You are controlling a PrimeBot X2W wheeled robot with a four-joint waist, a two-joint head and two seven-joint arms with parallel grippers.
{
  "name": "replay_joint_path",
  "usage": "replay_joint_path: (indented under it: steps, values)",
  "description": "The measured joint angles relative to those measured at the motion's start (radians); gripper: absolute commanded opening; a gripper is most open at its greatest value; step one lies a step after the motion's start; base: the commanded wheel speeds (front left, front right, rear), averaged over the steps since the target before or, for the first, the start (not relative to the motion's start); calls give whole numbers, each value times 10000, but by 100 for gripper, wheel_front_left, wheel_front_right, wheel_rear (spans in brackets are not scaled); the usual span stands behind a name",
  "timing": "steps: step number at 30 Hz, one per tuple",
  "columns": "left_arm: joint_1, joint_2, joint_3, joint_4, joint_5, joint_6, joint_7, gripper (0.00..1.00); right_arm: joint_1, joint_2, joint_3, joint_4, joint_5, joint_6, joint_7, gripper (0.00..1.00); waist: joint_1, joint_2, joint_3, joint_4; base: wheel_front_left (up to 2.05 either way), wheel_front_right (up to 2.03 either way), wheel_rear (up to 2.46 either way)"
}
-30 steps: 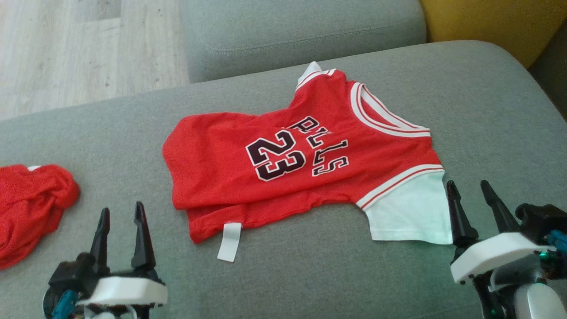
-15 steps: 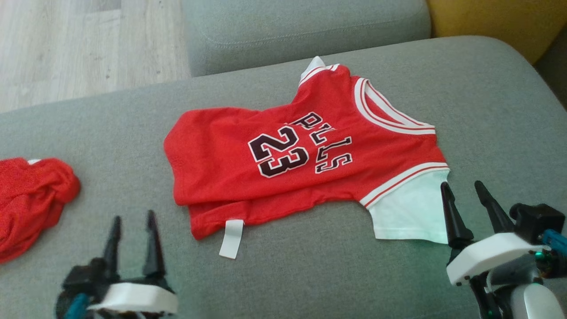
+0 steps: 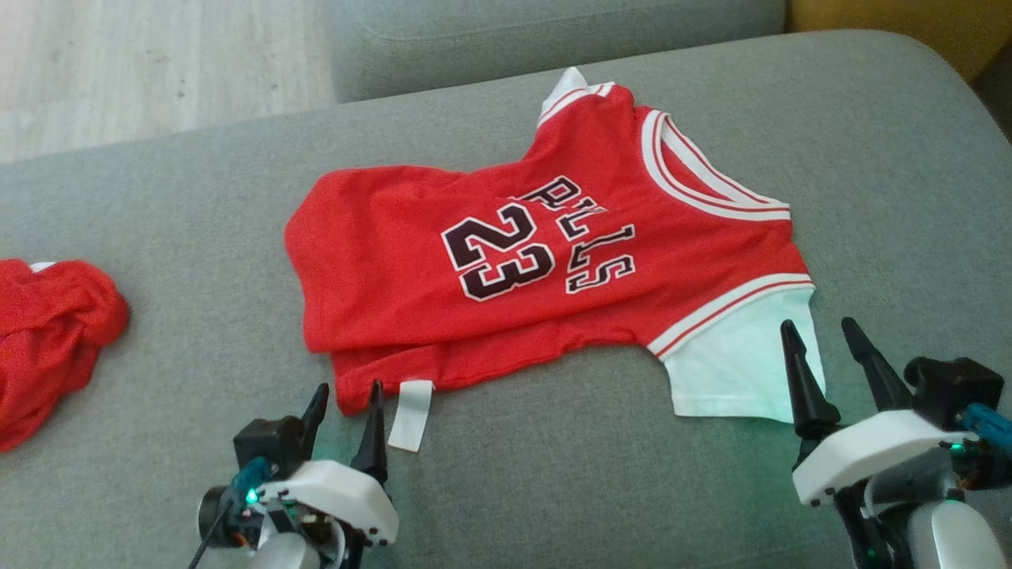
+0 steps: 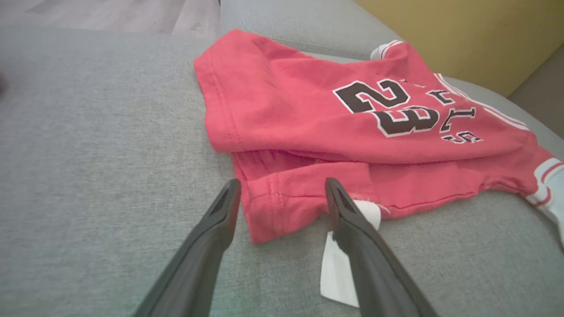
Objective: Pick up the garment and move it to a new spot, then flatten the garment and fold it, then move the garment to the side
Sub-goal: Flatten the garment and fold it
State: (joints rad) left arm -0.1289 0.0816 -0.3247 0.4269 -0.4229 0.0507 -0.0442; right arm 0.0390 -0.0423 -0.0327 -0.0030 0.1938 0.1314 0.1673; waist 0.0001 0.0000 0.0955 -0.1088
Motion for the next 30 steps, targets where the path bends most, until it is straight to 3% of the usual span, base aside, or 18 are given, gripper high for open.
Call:
replay_joint_path:
  steps: [6,7,8,12,18,26,27,28,30]
  values:
    - [-209,-73,0,571,-207,13,182,100,-100,0,10,96,88,0,-33,100,0,0,164,-190,0,0,0]
    - [-236,-75,2,640,-207,13,178,46,-99,0,13,115,88,0,-35,100,0,0,188,-222,0,0,0]
    - [-286,-73,0,696,-205,8,148,0,-99,0,6,134,88,0,-44,100,0,0,211,-245,0,0,0]
    - [-430,-44,-2,767,-203,-84,-249,0,-92,2,-150,297,86,0,130,100,0,0,263,-276,0,0,0]
    - [-373,38,-19,700,-176,-173,-721,0,218,6,-767,577,75,0,1323,100,0,0,423,-198,0,0,0]
    - [-269,77,-100,706,-176,-309,-895,0,296,10,-1127,1565,-293,0,1636,100,0,0,708,-42,0,0,0]
    - [-275,81,-107,706,-176,-332,-909,0,269,12,-1143,1684,-242,0,1494,49,0,0,740,-32,0,0,0]
    - [-282,84,-123,706,-174,-332,-936,0,162,15,-1151,1912,-182,0,1496,100,0,0,774,-30,0,0,0]
    - [-307,109,-196,706,-174,-337,-972,0,-55,15,-1129,2276,-387,0,1590,100,0,0,843,-12,0,0,0]
